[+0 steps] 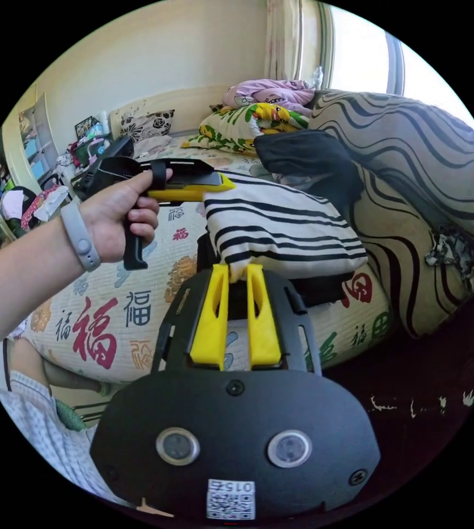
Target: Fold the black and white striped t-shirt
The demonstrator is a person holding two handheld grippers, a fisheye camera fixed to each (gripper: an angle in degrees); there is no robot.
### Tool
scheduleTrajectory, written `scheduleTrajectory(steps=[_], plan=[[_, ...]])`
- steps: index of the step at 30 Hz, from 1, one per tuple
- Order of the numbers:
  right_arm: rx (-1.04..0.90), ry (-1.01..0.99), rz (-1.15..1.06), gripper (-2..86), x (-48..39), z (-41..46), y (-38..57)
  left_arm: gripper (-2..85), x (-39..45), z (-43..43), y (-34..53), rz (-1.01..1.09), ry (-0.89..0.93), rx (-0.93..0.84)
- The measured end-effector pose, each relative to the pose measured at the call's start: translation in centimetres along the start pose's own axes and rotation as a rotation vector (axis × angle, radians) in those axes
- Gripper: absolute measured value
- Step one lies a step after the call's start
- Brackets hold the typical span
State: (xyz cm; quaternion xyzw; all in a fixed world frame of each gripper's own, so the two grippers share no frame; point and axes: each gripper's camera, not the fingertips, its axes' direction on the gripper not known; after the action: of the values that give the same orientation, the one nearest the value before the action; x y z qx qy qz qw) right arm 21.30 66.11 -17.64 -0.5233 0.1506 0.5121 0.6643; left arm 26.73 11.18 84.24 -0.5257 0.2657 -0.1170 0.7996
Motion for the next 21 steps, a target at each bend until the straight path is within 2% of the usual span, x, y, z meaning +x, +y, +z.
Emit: scheduleTrajectory(steps=[2, 5, 9, 12, 13, 15, 17, 19, 20, 21], plan=[[0.042, -0.058, -0.007, 5.7, -0.2, -1.2, -0.1, 2.1, 3.1, -3.3, -0.3, 0.132, 0.0, 0.029], [0.139, -0.254, -0.073, 5.9, -2.3, -4.0, -0.6, 1.7, 9.1, -11.5, 0.8, 0.376, -0.049, 0.085], [0.181, -0.565, -0.258, 6.4, -7.1, -6.7, -0.8, 1.5, 16.9, -24.6, 8.2, 0.831, -0.322, 0.102], [0.157, -0.733, -0.273, 6.4, -8.6, -6.2, 0.2, 1.5, 18.0, -30.4, 16.0, 0.937, -0.593, -0.001], [0.148, -0.755, -0.268, 6.4, -8.8, -5.9, 0.5, 1.5, 17.1, -31.3, 19.3, 0.912, -0.681, -0.05], [0.055, -0.831, -0.22, 6.5, -9.5, -4.0, 1.3, 1.2, 14.2, -31.1, 24.1, 0.796, -0.739, -0.127], [-0.048, -0.841, -0.198, 6.6, -10.2, -2.4, 1.8, 0.9, 9.9, -29.8, 28.7, 0.593, -0.707, -0.219], [-0.171, -0.826, -0.166, 7.1, -10.7, -0.8, 2.3, 0.7, 4.0, -26.9, 34.5, 0.303, -0.677, -0.379], [-0.239, -0.833, -0.163, 7.4, -11.0, 0.0, 2.5, 0.6, 3.1, -26.4, 35.9, 0.25, -0.637, -0.397], [-0.277, -0.843, -0.159, 7.7, -11.1, 0.5, 2.8, 0.4, 2.2, -26.1, 38.3, 0.176, -0.516, -0.365]])
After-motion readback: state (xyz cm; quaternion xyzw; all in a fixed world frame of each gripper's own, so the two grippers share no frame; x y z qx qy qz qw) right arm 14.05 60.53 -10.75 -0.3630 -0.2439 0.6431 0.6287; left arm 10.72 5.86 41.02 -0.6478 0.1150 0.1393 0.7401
